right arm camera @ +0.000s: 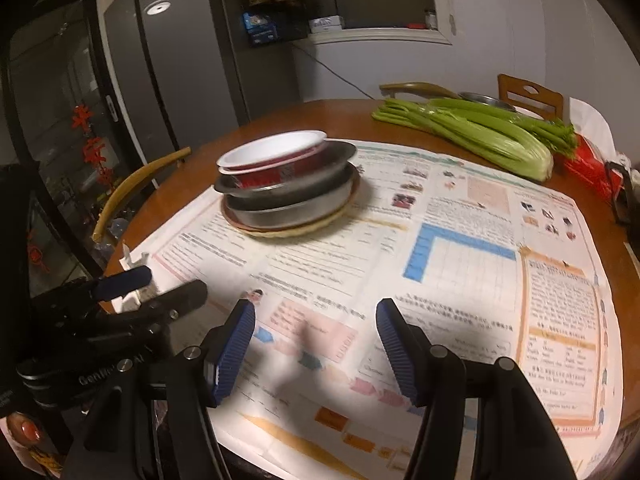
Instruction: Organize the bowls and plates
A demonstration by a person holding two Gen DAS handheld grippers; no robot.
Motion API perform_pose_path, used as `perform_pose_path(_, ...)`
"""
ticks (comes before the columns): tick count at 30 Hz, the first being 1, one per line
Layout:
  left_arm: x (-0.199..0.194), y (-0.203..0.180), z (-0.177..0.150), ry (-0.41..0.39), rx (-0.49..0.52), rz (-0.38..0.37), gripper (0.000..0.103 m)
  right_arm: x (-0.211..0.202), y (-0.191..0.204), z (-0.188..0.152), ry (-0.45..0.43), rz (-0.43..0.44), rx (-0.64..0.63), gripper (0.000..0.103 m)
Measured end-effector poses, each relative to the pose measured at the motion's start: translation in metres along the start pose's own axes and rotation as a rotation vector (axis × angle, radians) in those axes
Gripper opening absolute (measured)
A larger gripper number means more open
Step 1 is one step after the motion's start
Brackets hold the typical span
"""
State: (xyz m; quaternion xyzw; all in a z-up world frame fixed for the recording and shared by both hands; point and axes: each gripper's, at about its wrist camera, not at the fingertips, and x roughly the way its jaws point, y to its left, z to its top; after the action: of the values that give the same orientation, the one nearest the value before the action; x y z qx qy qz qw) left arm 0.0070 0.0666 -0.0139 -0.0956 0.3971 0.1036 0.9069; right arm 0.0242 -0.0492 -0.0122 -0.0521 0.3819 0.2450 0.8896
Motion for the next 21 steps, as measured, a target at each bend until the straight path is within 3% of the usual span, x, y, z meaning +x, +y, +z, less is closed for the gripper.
perform_pose_path(21,-0.0035,-0.0019,-0.0014,0.013,0.013,-0.022,0.073,-0.0082,0.0078,-0.0075,0.005,-0.006,0.000,0.063)
